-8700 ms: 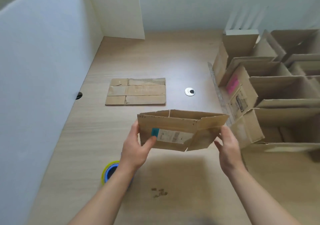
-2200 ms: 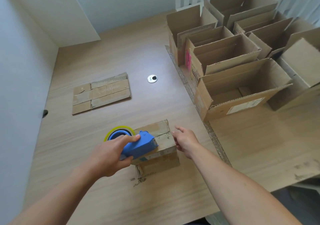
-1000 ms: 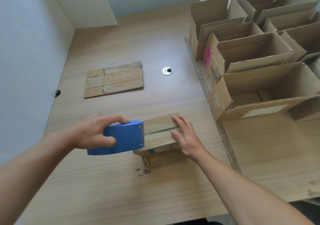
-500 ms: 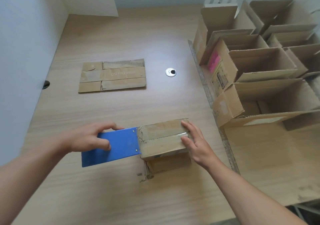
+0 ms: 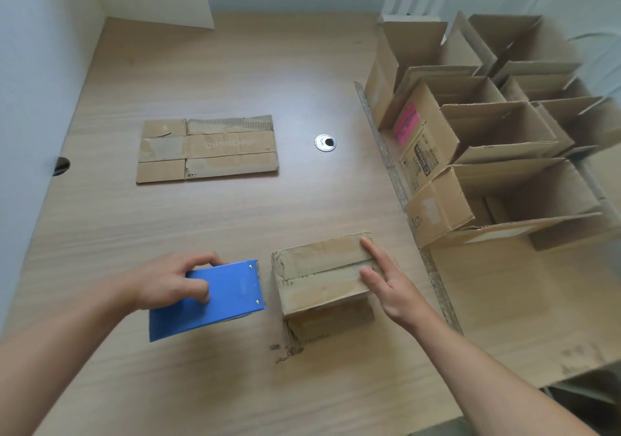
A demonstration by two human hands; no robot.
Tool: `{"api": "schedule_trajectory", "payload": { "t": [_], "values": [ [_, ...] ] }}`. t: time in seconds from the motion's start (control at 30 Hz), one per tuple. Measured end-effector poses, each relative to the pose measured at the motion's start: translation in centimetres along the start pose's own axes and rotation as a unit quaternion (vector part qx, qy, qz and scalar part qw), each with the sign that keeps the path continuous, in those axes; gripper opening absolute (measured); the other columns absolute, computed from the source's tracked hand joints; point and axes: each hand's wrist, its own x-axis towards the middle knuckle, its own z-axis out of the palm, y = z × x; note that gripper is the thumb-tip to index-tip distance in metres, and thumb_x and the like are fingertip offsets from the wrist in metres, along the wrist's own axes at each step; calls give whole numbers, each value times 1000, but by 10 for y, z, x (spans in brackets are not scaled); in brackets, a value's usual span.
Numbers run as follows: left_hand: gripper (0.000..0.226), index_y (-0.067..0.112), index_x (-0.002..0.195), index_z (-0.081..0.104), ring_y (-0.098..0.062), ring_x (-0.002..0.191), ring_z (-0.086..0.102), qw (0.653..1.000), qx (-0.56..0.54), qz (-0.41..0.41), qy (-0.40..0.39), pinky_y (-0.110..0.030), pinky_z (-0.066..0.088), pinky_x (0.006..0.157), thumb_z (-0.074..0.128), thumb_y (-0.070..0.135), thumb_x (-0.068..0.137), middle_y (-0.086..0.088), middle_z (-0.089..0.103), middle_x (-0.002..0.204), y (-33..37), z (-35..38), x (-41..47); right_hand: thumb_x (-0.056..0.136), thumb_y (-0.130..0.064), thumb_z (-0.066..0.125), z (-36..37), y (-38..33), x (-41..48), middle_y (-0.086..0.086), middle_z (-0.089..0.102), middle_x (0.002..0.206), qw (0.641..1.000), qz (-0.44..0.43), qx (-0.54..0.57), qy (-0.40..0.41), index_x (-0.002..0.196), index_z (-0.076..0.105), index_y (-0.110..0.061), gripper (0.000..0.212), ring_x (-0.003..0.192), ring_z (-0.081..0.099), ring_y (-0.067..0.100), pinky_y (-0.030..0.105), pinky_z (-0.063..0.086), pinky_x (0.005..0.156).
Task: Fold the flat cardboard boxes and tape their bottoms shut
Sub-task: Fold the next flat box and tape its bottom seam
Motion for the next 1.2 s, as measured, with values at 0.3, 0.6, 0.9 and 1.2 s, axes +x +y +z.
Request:
{"api": "schedule_trajectory", "payload": {
  "t": [0.3,0.6,0.9,1.2],
  "values": [
    [33,53,95,55,-1,79,59,995,60,24,74,-25,42,63,51,56,62,19,65,88,1,27,28,80,-60,71,10,0,1,-12,43,141,968,139,202,61,148,26,-51,83,134,41,8,37,35,112],
    [29,54,90,52,0,81,57,988,84,26,127,-32,51,74,42,69,67,20,63,88,-6,55,28,83,-30,79,28,-4,12,-23,72,91,939,181,246,160,106,61,-34,29,86,70,-2,17,53,74],
    [37,47,97,55,1,79,55,986,75,22,149,-30,49,68,43,69,69,21,61,86,-7,61,26,95,-36,64,21,-19,16,-18,69,105,935,224,224,156,130,59,-25,37,103,64,10,41,49,102],
    [34,40,94,54,-5,74,53,973,146,-3,179,-30,40,58,44,67,75,14,58,80,11,57,22,99,-50,50,19,-26,15,13,49,147,966,215,-38,138,143,47,-7,62,134,45,32,43,36,112]
  ]
}}
